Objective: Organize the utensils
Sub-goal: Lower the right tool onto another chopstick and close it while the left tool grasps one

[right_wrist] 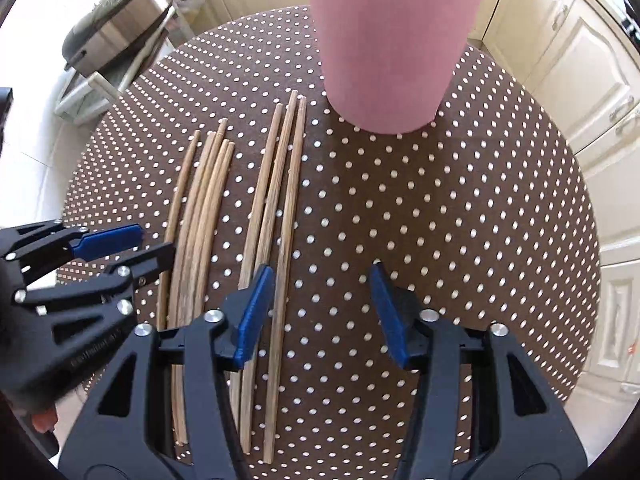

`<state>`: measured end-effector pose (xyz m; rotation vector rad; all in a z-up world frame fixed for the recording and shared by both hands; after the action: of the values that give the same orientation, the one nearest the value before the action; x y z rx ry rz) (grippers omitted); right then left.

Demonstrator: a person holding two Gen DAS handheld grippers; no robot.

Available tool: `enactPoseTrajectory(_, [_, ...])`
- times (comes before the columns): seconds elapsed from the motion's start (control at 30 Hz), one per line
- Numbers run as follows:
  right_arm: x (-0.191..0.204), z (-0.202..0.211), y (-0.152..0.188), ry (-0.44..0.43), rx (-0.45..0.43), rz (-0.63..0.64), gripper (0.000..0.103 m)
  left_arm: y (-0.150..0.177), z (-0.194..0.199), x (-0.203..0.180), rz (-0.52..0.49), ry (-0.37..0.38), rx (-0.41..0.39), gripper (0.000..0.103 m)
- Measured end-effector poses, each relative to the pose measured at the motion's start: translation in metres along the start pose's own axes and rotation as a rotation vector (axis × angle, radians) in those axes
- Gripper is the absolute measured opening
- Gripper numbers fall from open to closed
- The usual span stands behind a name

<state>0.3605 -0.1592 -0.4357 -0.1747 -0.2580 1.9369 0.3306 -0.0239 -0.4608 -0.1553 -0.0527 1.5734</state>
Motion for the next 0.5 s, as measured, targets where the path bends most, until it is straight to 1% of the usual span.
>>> enactPoseTrajectory(0.07, [0.005, -0.003, -0.006, 0.027, 0.021, 0.027, 0.046, -0.003, -0.001, -0.003, 0.009, -0.006, 0.008, 0.035])
enactPoseTrajectory(0.13, [0.012, -0.008, -0.011, 0.071, 0.051, 0.079, 0.045, -0.007, -0.004, -0.009, 0.026, -0.008, 0.022, 0.034])
enactPoseTrajectory(0.17, [0.017, -0.009, -0.014, 0.083, 0.062, 0.106, 0.040, -0.008, -0.004, -0.011, 0.029, -0.007, 0.024, 0.029])
enactPoseTrajectory(0.2, [0.020, -0.010, -0.017, 0.071, 0.075, 0.103, 0.037, -0.009, -0.005, -0.013, 0.025, -0.004, 0.022, 0.027])
enactPoseTrajectory(0.23, [0.022, -0.011, -0.019, 0.079, 0.082, 0.109, 0.035, -0.011, -0.005, -0.015, 0.018, 0.002, 0.018, 0.019])
enactPoseTrajectory(0.27, [0.023, -0.012, -0.022, 0.070, 0.087, 0.108, 0.033, -0.012, -0.005, -0.017, 0.019, 0.008, 0.009, 0.016])
enactPoseTrajectory(0.3, [0.022, -0.013, -0.024, 0.082, 0.088, 0.105, 0.028, -0.012, -0.004, -0.016, 0.021, 0.005, 0.002, 0.014])
enactPoseTrajectory(0.37, [0.023, -0.013, -0.029, 0.088, 0.095, 0.106, 0.026, -0.011, -0.004, -0.019, 0.033, 0.016, -0.003, 0.008])
enactPoseTrajectory(0.43, [0.023, -0.014, -0.032, 0.088, 0.092, 0.104, 0.014, -0.013, -0.006, -0.016, 0.054, 0.038, -0.003, 0.006])
enactPoseTrajectory(0.5, [0.015, -0.016, -0.033, 0.074, 0.091, 0.080, 0.006, -0.012, -0.007, -0.007, 0.071, 0.070, -0.006, 0.006])
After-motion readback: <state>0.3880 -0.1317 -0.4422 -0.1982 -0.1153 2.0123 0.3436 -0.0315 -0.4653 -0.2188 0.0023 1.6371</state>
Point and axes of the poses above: each gripper's, at about its wrist camera, not at the fingertips, and z roughly against the way its jaws point, x to its left, y to its underside, the point moved 7 cm from there along -z, roughly the way its jaws point, and after that the axes turned 4 degrees about y, right-handed, at the moved point
